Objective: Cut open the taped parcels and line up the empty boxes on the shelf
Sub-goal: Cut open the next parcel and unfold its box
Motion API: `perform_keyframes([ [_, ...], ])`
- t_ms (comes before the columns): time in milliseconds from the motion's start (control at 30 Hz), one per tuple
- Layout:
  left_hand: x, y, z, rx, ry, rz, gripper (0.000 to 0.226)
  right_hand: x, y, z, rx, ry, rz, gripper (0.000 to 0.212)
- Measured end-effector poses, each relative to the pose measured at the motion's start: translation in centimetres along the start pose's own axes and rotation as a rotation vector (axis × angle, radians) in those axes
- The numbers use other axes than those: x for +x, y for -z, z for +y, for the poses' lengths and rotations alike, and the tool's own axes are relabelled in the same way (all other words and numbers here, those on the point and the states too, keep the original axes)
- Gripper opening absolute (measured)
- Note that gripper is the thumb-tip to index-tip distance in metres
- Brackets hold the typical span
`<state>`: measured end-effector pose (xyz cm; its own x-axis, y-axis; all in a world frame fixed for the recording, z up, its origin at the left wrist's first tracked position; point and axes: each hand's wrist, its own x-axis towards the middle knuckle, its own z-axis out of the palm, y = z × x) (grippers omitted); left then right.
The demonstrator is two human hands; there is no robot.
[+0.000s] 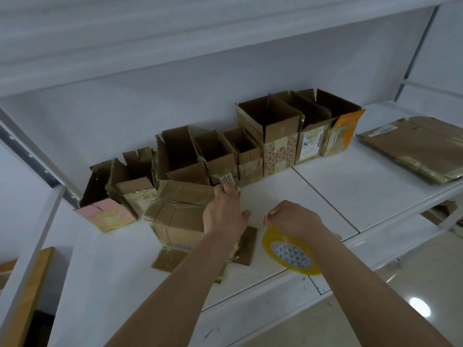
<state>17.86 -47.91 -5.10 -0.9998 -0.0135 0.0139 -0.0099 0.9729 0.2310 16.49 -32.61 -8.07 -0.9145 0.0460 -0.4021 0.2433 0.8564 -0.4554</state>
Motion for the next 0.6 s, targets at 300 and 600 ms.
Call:
perform_keyframes([
  [300,-0.2,-0.3,0.2,0.053,0.044,0.004,0.063,-0.2,0.1,-0.4,-0.033,-0.039,0.053,0.027],
  [600,-2.5,0.5,-2.8,0.106,-0.124,-0.006,0.081,-0.1,0.1,-0.2,-0.016,-0.077,0.083,0.022],
])
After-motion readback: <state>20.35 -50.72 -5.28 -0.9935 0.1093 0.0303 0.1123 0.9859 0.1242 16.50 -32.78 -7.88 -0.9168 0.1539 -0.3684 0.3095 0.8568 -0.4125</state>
